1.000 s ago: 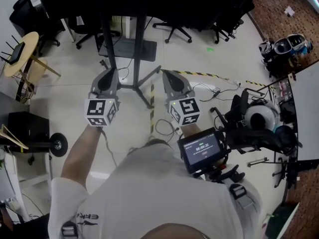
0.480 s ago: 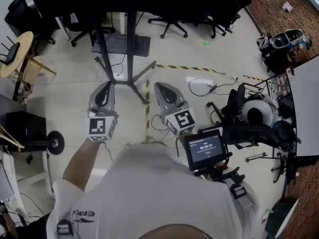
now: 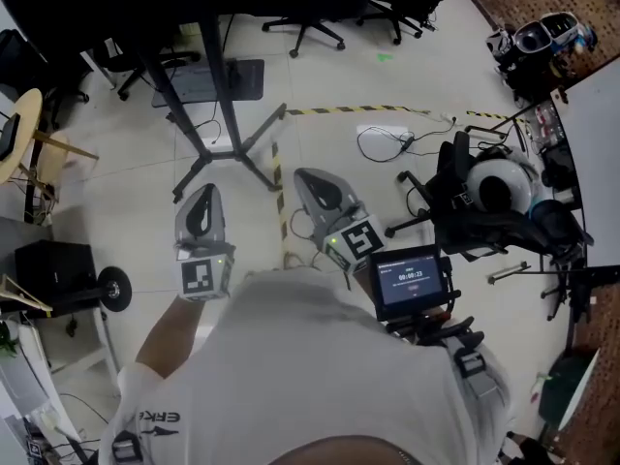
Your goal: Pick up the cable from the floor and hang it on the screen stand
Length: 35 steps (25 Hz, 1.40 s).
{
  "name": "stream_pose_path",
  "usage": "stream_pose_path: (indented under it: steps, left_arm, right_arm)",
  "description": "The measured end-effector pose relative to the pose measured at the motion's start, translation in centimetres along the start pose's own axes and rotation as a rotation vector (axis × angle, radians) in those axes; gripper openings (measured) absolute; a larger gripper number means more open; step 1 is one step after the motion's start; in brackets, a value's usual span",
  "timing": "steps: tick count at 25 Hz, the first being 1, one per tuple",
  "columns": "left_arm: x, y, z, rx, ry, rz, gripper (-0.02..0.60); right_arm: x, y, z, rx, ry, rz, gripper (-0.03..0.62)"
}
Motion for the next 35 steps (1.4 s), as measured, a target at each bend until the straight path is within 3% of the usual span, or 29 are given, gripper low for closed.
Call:
stream_pose_path:
  steps: [5, 14, 35]
  left_arm:
    - [0.2, 0.7, 0.7, -0.025, -0.006, -0.02, 0.002]
    - [0.4, 0.9, 1.3, -0.02, 0.004, -0.035, 0.002]
    - [0.7, 0.6, 0.9, -0.028, 0.005, -0.04, 0.002]
  right_arm:
    - [0.0, -0.9, 0.2, 0.034, 0.031, -0.009, 0.014]
    - [1.9, -1.0, -1.9, -0.029, 0.049, -0.033, 0.014]
    - [1.3, 0.7, -2.5, -0.051, 0.03, -0.049, 0.013]
Point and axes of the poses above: the fingertips, and each gripper's own axes: y forward along the fingers, z to its right, x out of its underside, the point moved 10 cm from there along -y, backward along the fingers, and after that the axes turned 7 degrees about x, right-handed, at the moved point
